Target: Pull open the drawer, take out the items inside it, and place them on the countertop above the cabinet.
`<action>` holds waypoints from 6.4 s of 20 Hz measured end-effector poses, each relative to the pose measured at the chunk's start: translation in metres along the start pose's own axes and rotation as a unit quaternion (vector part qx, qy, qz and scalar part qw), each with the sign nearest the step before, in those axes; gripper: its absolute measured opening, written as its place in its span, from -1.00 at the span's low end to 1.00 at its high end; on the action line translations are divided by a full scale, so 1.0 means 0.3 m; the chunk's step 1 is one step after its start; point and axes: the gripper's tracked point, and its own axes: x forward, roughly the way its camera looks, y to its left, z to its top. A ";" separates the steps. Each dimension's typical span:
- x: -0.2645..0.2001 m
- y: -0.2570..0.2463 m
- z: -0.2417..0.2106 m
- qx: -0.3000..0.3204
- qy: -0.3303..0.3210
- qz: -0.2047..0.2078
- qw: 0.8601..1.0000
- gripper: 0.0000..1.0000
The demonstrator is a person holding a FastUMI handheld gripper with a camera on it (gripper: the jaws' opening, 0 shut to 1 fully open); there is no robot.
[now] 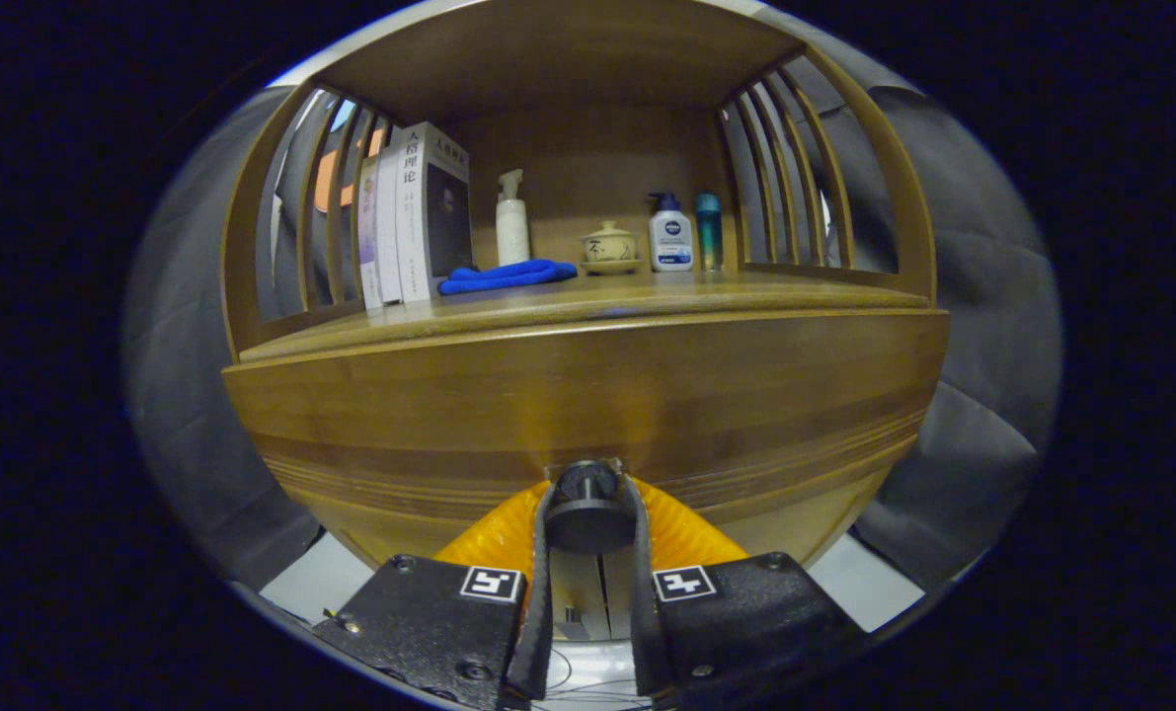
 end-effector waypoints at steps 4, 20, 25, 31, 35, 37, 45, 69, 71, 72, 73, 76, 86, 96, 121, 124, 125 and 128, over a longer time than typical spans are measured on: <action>-0.102 -0.025 -0.035 -0.008 0.002 0.005 1.000 -0.29; -0.451 -0.058 -0.192 -0.017 0.008 0.033 0.999 -0.30; -0.536 -0.061 -0.242 -0.012 0.013 0.053 0.998 -0.30; -0.572 -0.048 -0.266 -0.020 0.020 0.065 0.997 -0.30; -0.578 -0.049 -0.280 -0.037 0.052 0.059 0.996 -0.16; -0.610 -0.049 -0.286 -0.028 0.085 0.061 0.994 -0.04; -0.753 0.046 -0.182 -0.022 0.128 0.117 0.985 0.83; -0.411 0.074 0.098 -0.033 0.342 0.098 0.934 0.86; -0.375 0.057 0.070 -0.016 0.375 0.085 0.923 0.87; -0.343 0.046 0.051 -0.014 0.384 0.075 0.920 0.87; -0.322 0.030 0.033 -0.016 0.394 0.061 0.917 0.87; -0.278 0.004 -0.030 -0.019 0.430 0.033 0.902 0.83; -0.241 -0.026 -0.140 0.013 0.500 -0.005 0.866 0.31; -0.250 0.013 -0.115 -0.006 0.470 0.032 0.882 -0.11; -0.106 0.117 0.547 -0.013 0.326 0.044 0.944 -0.11; -0.035 0.119 0.601 -0.018 0.309 0.029 0.950 -0.11; -0.010 0.108 0.616 -0.025 0.304 0.021 0.952 -0.11; 0.054 0.126 0.622 -0.020 0.300 0.017 0.954 -0.11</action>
